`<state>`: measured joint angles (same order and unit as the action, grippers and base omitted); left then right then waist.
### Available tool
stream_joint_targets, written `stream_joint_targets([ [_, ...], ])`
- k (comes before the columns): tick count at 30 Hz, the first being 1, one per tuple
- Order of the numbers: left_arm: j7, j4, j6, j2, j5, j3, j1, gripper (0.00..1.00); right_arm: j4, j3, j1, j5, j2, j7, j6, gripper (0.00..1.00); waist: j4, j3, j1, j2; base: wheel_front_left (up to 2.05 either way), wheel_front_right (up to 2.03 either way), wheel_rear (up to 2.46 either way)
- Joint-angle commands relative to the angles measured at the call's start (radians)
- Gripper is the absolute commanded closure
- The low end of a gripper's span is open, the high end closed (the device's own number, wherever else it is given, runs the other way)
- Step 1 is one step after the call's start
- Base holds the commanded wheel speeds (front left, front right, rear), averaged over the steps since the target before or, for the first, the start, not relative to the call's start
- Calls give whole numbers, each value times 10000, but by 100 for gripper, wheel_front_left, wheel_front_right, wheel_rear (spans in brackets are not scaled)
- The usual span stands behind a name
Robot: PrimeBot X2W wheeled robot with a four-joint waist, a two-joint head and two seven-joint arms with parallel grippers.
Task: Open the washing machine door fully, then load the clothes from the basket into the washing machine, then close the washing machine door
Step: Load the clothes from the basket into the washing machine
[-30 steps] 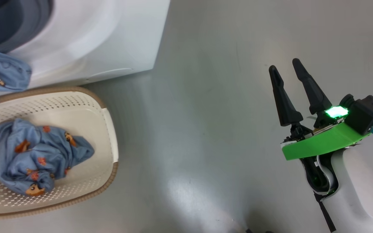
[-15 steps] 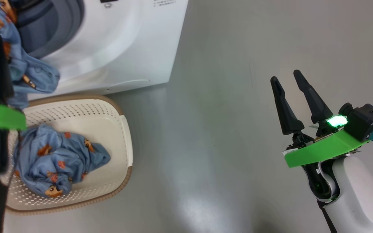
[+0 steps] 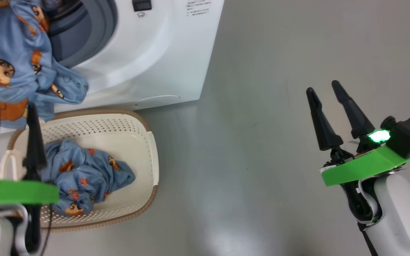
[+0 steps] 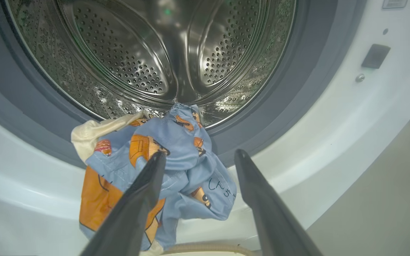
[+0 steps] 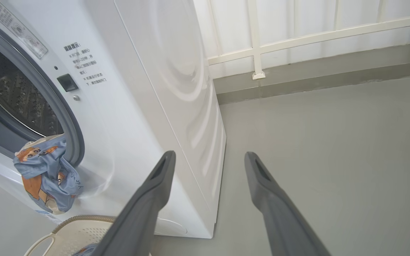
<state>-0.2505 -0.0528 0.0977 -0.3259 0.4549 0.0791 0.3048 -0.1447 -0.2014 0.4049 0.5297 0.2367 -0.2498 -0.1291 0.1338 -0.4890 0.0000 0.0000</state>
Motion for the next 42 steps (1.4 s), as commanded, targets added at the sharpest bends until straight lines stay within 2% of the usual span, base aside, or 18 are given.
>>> stream_joint_targets([
  [1, -16, 317, 100, -229, 76, -441, -332, 0, 279, -51, -278, -17, 92, -120, -16, 0, -81, 30, 0, 0, 0, 0, 0],
  [5, -57, 385, 216, 27, 194, -590, -815, 0, 367, 107, -338, -33, 98, -120, -16, 0, -186, 30, 0, 0, 0, 0, 0],
  [12, -86, 276, 138, 159, 156, -601, -857, 0, 396, 162, -339, -81, 153, -120, -16, 0, -292, -2, 0, 0, 0, 0, 0],
  [25, -46, -913, -225, 56, 404, -756, -281, 0, 334, 43, -285, -65, 132, -120, -16, 0, -190, -41, 0, 0, 0, 0, 0],
  [31, 321, -2502, -487, -65, 673, -689, 741, 0, 345, -10, -198, -71, 83, -120, -16, 0, -131, -171, 0, 0, 0, 0, 0],
  [32, 371, -3257, -710, -106, 802, -660, 1215, 0, 339, -81, -145, -75, 57, -120, -16, 0, -61, -232, 0, 0, 0, 0, 0],
  [35, 480, -4316, -1083, -168, 1005, -611, 1941, 0, 345, -106, -97, -69, 31, -120, -16, 0, 43, -322, 0, 0, 0, 0, 0],
  [42, 580, -6455, -1708, -539, 1028, -361, 3439, 0, 388, -104, -15, -59, -59, -120, -16, 0, 310, -684, 0, 0, 0, 0, 0],
])
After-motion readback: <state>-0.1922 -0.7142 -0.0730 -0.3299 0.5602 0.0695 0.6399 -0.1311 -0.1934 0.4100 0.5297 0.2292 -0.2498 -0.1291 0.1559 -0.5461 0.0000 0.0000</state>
